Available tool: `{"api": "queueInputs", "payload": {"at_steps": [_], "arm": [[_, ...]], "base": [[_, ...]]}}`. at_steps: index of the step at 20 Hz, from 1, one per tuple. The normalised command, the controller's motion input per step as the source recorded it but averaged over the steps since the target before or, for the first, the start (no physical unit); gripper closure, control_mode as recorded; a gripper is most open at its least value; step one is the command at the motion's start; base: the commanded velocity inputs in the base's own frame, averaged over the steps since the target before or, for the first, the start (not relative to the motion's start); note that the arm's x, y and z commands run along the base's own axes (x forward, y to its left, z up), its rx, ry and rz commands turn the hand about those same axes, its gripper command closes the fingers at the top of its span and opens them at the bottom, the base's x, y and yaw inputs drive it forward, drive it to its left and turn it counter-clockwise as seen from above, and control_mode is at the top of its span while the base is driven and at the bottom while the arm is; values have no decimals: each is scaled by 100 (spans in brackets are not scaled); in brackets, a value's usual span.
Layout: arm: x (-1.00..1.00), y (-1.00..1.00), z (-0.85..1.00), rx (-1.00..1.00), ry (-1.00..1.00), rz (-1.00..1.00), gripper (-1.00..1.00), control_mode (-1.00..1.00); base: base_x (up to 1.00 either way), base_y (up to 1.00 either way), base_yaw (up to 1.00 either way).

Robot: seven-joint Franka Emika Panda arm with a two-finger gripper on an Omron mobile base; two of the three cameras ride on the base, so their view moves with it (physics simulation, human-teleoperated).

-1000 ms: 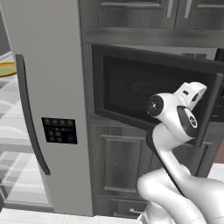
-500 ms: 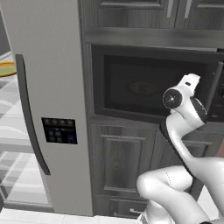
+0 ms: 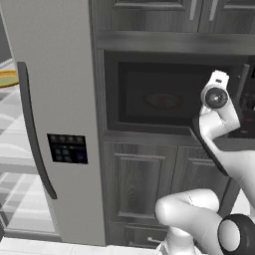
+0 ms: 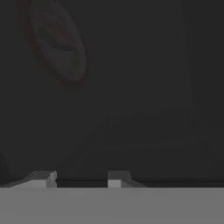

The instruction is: Transport the steak from the fridge to the microwave and turn on the microwave.

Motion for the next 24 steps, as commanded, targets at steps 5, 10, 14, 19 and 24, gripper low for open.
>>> {"api": "queueInputs", "payload": {"at_steps": [5, 10, 14, 19, 24], "arm": [[74, 0, 0, 0, 9, 18, -100, -100], [7, 3, 0, 0, 1, 12, -100, -100], [-13, 19, 0, -3, -3, 4, -100, -100], [-34, 35, 9, -4, -8, 3, -100, -100], [-83, 29, 12, -3, -8, 9, -100, -100]], "base": [[0, 0, 0], [0, 0, 0], [0, 0, 0], [0, 0, 0], [0, 0, 0]]}}
